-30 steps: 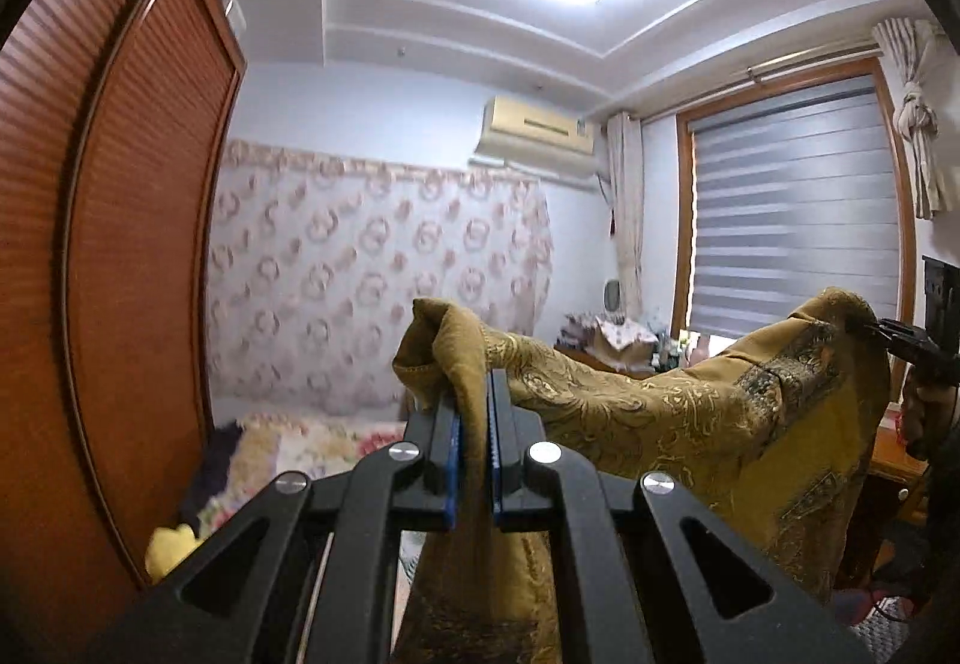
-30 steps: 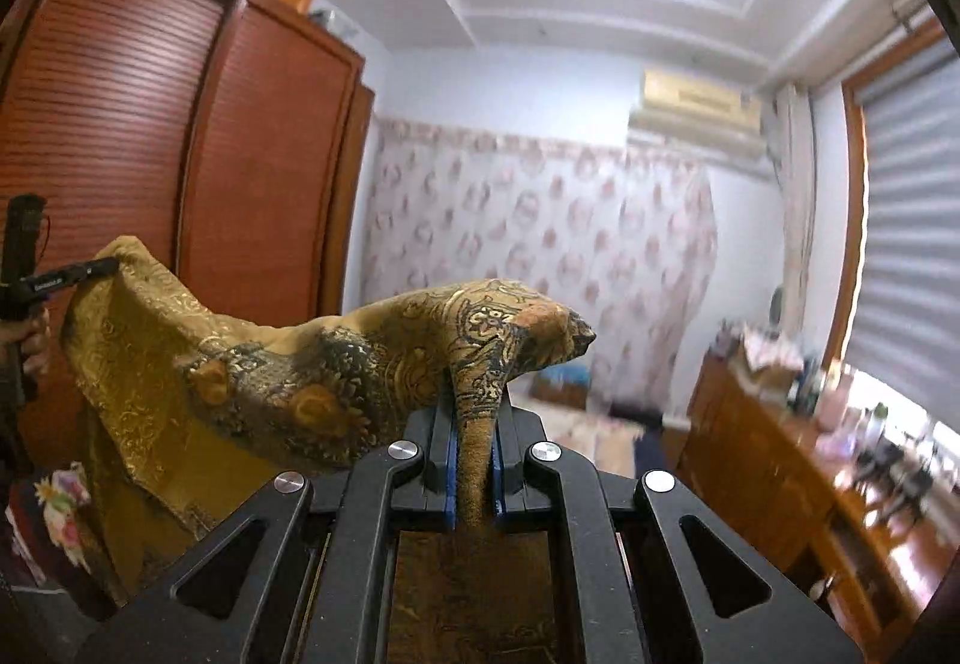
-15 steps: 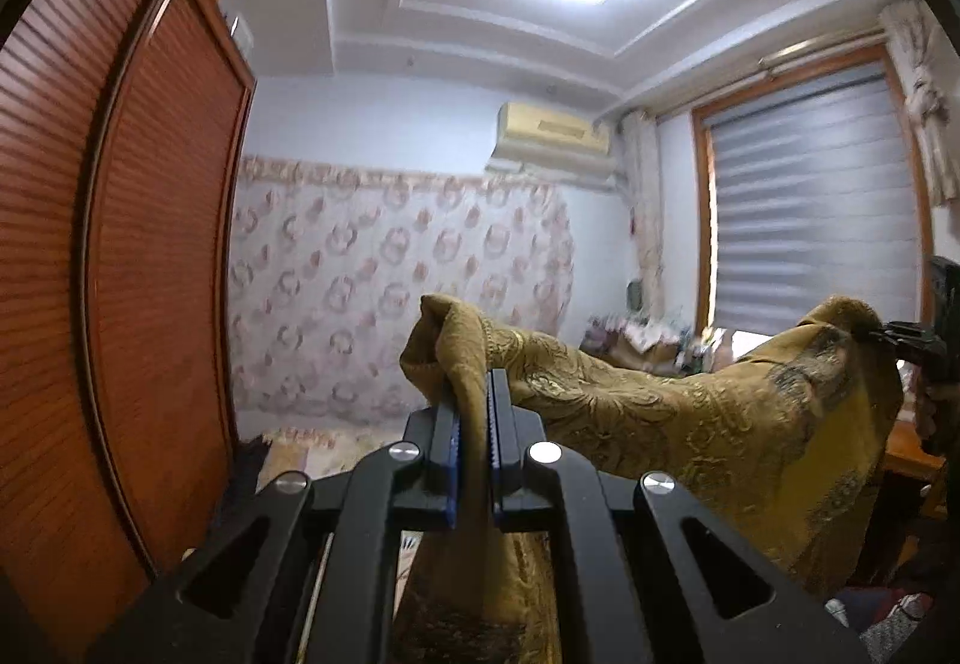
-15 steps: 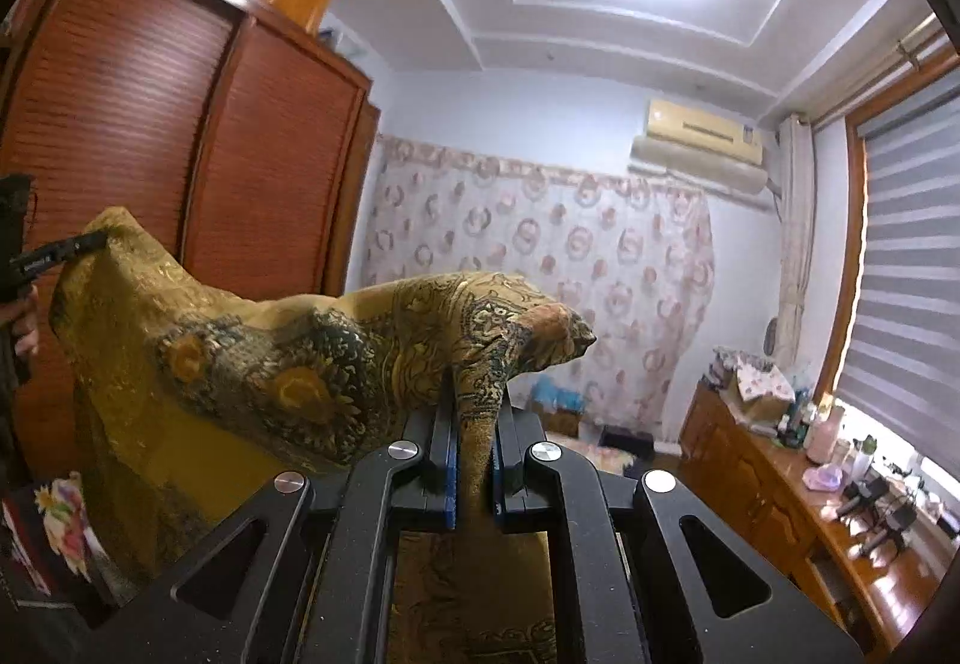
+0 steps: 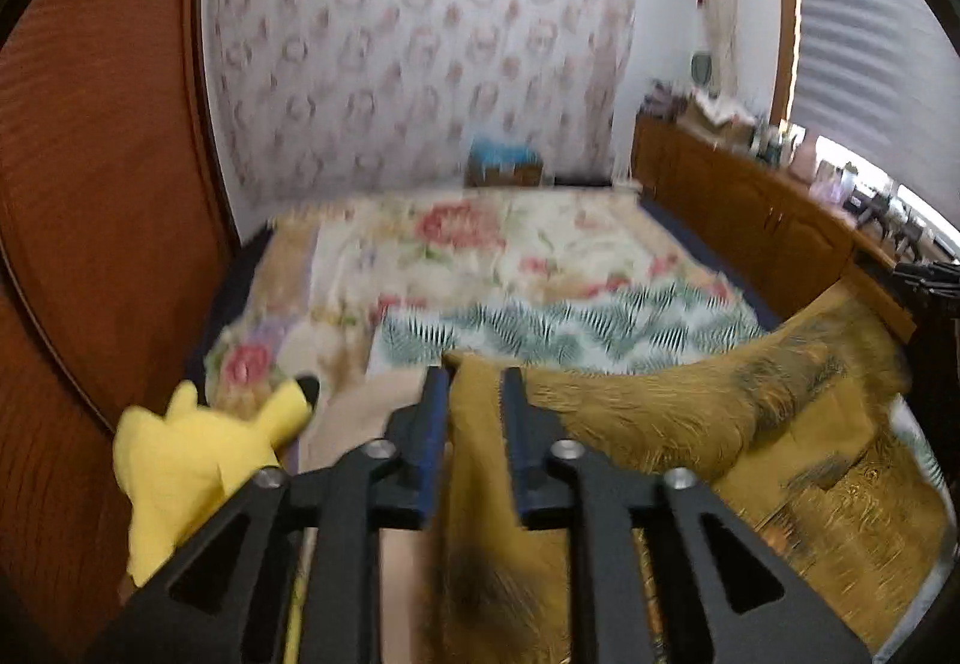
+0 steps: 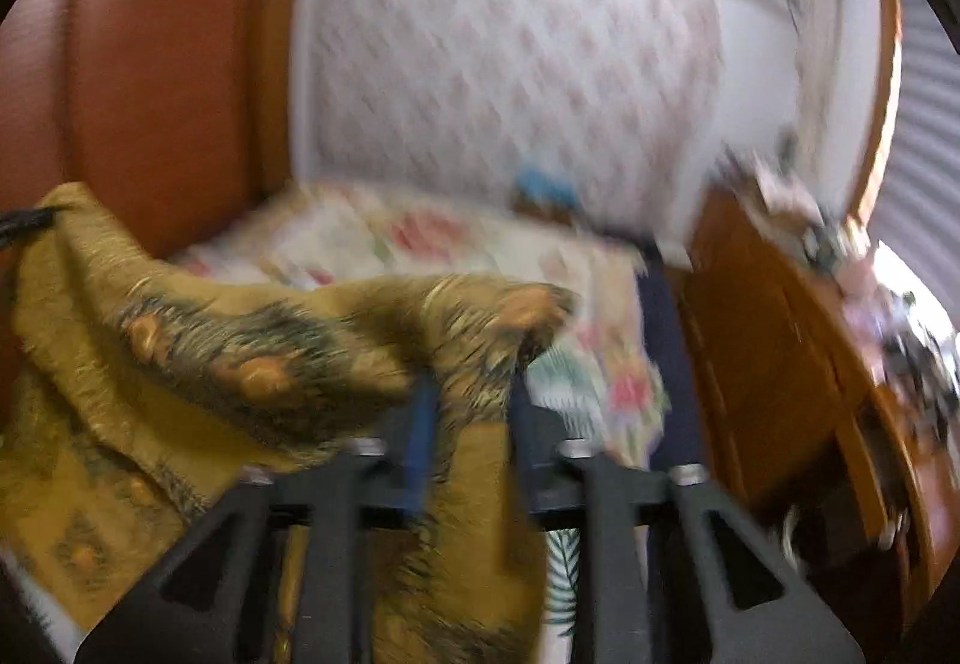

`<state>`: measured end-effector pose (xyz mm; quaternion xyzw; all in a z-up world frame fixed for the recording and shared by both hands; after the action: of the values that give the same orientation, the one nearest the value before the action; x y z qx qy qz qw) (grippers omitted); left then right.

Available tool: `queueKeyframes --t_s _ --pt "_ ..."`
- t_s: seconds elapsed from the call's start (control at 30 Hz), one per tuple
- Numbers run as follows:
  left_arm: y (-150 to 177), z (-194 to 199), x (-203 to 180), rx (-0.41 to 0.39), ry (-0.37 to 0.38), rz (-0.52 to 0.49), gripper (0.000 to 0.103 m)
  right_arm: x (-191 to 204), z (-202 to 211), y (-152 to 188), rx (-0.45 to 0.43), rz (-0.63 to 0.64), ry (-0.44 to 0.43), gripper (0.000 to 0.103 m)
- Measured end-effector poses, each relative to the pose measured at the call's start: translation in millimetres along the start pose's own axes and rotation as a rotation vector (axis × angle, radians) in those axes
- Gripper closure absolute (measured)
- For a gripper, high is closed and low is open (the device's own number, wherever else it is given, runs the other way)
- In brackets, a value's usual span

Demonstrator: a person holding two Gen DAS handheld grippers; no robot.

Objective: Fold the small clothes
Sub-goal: 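Lay the lifted shirt down folded over itself and open both tools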

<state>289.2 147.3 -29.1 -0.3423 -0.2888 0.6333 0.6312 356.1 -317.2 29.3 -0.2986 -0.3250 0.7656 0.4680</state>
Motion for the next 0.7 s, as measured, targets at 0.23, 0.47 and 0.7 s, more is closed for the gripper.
queueKeyframes --t_s 0.23,0.47,0.7 --pt "36.2 22.5 -9.2 0.043 0.041 0.003 0.068 -5.7 -51.8 58.3 0.124 -0.049 -0.006 0.062" --pt "82.9 49.3 -22.8 0.074 0.098 -0.001 0.063 7.3 -24.8 120.7 0.168 -0.062 -0.055 0.062" --pt "117.0 56.7 -30.3 0.101 0.11 0.006 0.062 11.1 -16.7 164.4 0.222 -0.115 -0.083 0.062"
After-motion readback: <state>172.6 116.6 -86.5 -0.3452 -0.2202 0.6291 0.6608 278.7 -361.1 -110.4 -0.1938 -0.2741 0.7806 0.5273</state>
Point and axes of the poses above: each gripper's, at about its wrist camera, not at the fingertips, and z roughly against the way its jaws point, x to its left, y to its underside, the point moved 6 cm from there along -z, roughly the way its jaws point, and after that the axes turned 2 degrees about z, right-handed, at the moved point
